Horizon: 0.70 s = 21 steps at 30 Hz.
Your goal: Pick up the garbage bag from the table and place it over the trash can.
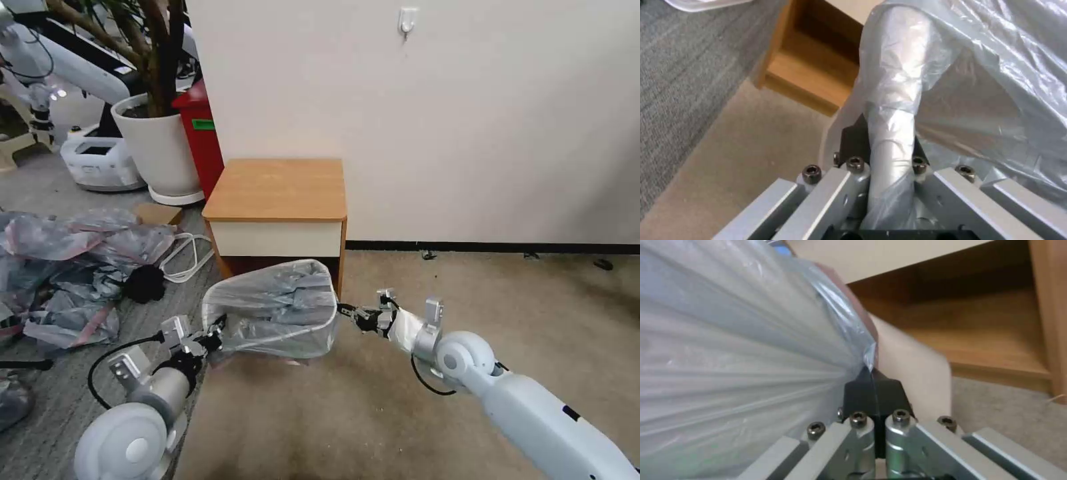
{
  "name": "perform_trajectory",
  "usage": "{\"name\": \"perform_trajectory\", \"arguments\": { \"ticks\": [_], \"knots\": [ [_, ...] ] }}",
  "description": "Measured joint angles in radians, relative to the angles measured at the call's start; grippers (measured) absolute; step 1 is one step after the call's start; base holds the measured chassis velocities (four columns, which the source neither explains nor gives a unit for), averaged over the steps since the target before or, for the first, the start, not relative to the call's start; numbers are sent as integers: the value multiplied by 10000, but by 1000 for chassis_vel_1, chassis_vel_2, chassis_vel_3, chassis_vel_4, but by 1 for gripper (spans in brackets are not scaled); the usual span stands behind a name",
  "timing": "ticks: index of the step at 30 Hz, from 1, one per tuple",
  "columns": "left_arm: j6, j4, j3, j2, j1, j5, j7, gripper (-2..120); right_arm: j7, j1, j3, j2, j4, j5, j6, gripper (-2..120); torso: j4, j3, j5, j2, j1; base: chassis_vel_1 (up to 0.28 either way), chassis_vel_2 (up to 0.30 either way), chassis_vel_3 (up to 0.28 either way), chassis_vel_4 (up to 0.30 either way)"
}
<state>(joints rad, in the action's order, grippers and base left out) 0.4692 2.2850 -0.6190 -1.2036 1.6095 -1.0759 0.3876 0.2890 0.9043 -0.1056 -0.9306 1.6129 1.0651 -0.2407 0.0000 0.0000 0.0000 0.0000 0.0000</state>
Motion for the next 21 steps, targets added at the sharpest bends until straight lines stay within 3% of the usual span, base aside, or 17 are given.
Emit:
{"name": "perform_trajectory", "arguments": {
  "ticks": [21],
  "knots": [
    [308,332,-43,-94,360,-417,62,3,-1137,-173,-520,-638,-807,-959,892,0,0,0,0,0,0,0,0,0,0]
  ]
}}
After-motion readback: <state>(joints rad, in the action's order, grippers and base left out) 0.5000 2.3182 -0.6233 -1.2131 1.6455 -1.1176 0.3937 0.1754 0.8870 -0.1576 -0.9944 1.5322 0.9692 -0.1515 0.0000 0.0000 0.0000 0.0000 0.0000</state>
